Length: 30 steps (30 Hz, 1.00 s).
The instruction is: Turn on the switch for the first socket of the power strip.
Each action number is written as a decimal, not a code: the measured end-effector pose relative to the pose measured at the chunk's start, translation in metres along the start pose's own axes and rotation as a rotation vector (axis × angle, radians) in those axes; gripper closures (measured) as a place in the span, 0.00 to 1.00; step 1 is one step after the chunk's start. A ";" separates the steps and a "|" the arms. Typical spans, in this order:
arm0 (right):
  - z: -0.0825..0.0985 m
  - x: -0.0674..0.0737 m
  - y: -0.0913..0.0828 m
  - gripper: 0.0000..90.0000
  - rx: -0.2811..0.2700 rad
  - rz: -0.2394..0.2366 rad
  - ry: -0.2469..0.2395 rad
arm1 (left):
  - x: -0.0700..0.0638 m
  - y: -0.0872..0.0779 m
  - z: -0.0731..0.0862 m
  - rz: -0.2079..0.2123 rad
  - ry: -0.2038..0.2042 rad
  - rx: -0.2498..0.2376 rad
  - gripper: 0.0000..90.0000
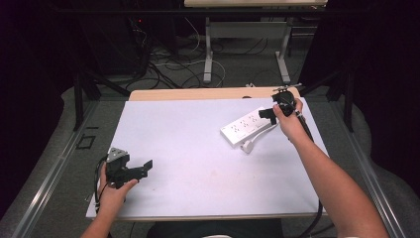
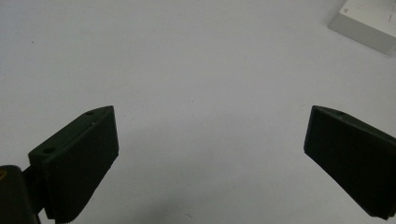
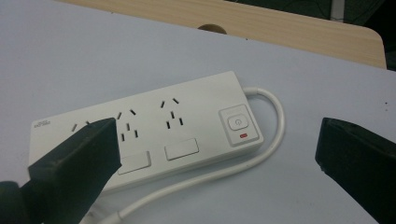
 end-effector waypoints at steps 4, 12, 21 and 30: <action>0.001 0.004 -0.009 0.00 -0.005 -0.014 -0.029 | 0.000 0.000 0.000 0.000 -0.002 0.002 0.03; 0.005 0.008 -0.026 0.00 -0.027 -0.033 -0.045 | 0.000 0.000 0.000 -0.001 -0.005 0.000 0.03; 0.011 0.008 -0.043 0.00 -0.069 -0.049 -0.073 | 0.000 -0.001 -0.001 -0.006 -0.009 -0.011 0.03; 0.020 0.014 -0.059 0.00 -0.096 -0.078 -0.080 | 0.001 -0.001 -0.001 -0.019 -0.011 -0.012 0.02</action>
Point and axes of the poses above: each handheld gripper's, and its own axes: y roughly forward along the jaws, z roughly out of its underside, x roughly to its left, the point moved 8 cm from there along y, roughly forward along the jaws, and after that the axes turned 9 degrees about -x, right-handed, at the moved point
